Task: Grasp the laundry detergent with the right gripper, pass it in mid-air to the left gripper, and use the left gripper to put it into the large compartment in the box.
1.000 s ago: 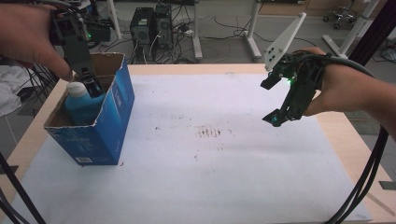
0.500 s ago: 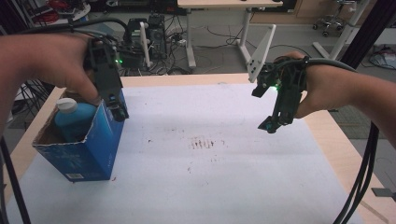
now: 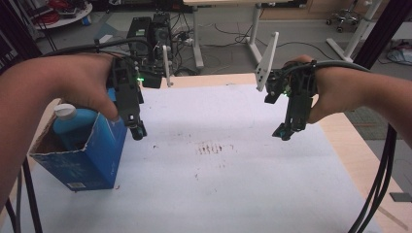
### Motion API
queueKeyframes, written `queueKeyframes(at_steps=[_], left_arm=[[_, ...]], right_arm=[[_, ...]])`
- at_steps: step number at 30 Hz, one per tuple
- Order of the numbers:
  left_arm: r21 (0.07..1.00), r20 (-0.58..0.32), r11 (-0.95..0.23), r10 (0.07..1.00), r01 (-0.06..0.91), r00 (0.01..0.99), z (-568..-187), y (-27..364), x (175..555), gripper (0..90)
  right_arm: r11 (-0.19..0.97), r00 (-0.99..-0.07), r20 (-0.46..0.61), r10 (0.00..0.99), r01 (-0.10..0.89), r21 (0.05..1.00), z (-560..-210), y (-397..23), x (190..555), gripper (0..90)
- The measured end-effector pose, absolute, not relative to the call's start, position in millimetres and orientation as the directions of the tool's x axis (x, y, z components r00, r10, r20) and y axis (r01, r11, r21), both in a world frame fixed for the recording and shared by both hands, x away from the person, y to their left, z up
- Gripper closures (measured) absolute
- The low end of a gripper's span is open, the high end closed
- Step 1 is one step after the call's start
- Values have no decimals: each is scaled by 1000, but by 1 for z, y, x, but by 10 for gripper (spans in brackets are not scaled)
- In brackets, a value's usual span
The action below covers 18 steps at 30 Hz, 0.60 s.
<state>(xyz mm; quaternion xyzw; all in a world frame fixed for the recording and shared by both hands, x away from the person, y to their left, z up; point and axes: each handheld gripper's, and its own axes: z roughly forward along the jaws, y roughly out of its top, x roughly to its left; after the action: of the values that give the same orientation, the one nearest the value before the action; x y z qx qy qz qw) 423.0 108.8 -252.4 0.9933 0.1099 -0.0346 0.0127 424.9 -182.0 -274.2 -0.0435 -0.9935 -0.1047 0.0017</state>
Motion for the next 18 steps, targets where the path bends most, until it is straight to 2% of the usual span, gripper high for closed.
queueKeyframes(at_steps=[18], left_arm=[[26, -74, -979, 201, 203, 977, -252, 103, 421, 16]], right_arm=[[978, -996, 6, 89, 88, 186, -277, -182, 426, 10]])
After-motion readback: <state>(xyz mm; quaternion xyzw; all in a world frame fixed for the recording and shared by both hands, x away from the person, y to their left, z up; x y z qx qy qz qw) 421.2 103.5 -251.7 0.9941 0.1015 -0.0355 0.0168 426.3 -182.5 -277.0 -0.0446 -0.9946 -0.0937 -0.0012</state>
